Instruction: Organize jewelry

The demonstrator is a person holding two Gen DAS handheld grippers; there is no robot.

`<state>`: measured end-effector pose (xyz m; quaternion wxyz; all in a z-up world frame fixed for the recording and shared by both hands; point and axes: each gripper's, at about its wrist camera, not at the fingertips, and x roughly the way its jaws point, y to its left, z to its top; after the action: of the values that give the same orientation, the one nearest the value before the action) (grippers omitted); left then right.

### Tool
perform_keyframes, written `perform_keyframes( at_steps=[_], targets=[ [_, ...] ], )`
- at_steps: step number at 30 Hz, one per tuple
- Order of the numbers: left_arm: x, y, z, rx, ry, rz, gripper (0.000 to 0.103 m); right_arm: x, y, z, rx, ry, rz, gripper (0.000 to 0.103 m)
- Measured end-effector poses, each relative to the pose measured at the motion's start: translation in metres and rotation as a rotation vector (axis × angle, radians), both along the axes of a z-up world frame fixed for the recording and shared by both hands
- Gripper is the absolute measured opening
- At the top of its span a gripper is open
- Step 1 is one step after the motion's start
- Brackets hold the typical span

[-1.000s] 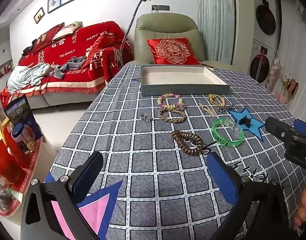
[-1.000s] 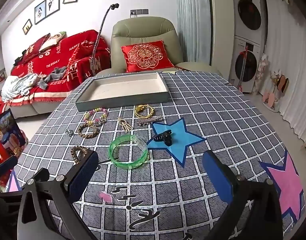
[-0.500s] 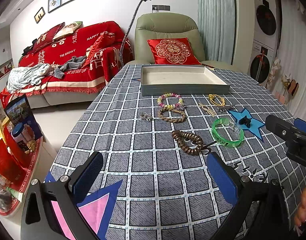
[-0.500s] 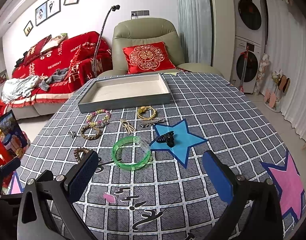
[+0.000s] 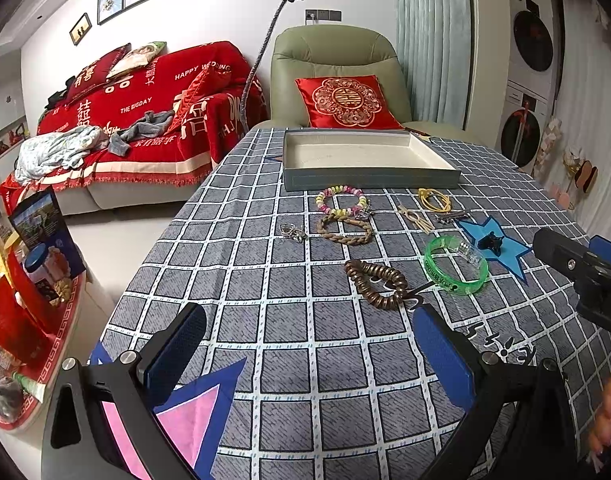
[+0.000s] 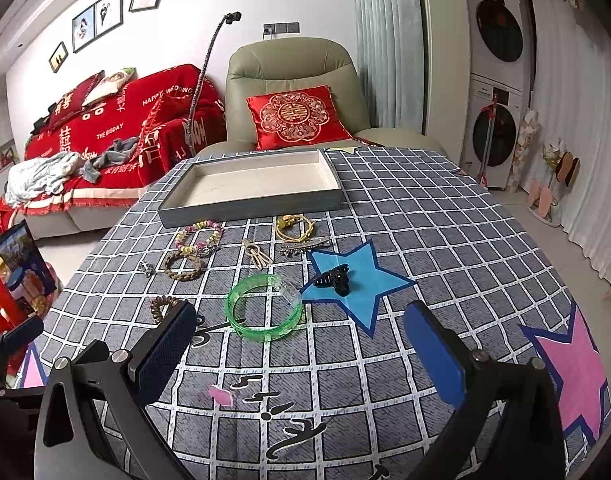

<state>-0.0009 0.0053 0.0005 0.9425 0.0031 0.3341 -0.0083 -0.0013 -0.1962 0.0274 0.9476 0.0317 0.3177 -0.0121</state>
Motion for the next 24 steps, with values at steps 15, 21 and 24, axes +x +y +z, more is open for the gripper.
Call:
perform_keyframes(
  at_steps=[15,21,24],
  targets=[
    [0.0017,0.0012,-0.0022,-0.001,0.007,0.003,0.103,-0.0002,0.0004,0.0013,0.002,0.001,-0.001,0.103],
    [0.0018,0.0014,-0.0023,0.000,0.007,0.003,0.103,-0.0001,0.0012,0.0012,0.000,-0.001,0.000,0.103],
    [0.0016,0.0018,-0.0023,-0.001,0.008,0.004,0.103,-0.0003,0.0011,0.0011,0.000,0.000,0.001,0.103]
  ],
)
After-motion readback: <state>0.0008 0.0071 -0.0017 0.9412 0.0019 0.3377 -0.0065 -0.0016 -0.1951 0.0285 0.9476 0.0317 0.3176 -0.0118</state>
